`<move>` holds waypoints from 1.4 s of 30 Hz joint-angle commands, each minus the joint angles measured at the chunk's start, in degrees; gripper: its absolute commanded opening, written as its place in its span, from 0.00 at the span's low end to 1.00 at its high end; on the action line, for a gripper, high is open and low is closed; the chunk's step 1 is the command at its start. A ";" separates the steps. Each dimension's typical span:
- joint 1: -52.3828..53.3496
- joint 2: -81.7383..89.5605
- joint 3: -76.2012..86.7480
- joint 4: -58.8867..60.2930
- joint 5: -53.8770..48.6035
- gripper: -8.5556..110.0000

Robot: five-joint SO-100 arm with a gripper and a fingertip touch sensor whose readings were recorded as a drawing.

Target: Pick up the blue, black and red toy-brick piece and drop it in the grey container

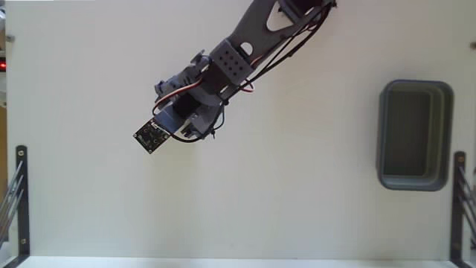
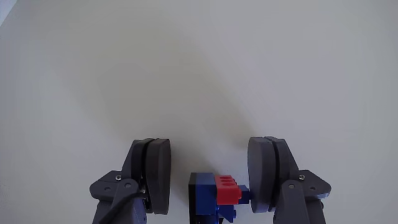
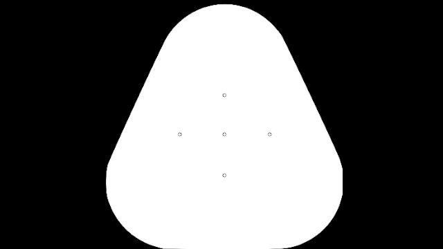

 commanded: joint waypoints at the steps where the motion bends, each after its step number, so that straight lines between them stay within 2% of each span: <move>1: 1.25 1.80 0.36 -1.29 0.26 0.68; 42: 1.25 1.80 0.36 -1.29 0.26 0.59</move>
